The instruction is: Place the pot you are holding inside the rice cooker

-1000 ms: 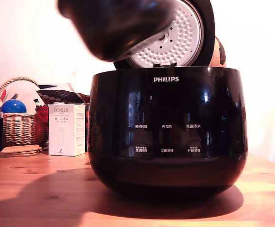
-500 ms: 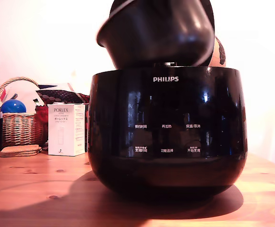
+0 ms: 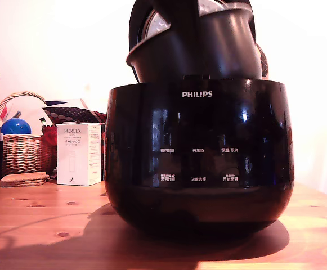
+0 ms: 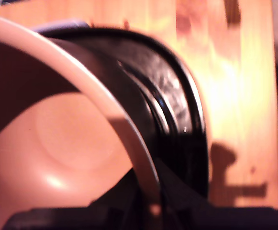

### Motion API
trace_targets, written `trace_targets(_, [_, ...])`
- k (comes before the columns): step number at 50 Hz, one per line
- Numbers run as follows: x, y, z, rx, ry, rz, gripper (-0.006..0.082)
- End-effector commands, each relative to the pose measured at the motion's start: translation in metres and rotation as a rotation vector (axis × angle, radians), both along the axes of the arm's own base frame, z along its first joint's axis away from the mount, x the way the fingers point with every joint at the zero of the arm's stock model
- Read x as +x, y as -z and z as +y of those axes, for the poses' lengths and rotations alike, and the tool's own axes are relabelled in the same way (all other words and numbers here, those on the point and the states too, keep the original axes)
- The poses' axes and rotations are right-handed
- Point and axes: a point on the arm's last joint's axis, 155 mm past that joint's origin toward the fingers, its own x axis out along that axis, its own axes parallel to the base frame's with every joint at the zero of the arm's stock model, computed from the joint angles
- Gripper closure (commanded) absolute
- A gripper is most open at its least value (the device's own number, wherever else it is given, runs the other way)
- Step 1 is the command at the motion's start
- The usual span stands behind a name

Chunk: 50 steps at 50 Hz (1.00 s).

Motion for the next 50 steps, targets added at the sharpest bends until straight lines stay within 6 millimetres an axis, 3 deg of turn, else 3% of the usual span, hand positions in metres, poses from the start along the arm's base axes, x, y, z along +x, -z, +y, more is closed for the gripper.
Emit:
trace_targets(1, [0.005,-0.013,-0.005,-0.013,0.058,-0.060,0.0788])
trace_targets(24, [0.011,-0.005,0.020,0.186,0.334,-0.194,0.0788])
trace_targets(50, [0.020,0.007,0.024,0.211,0.364,-0.175,0.0789])
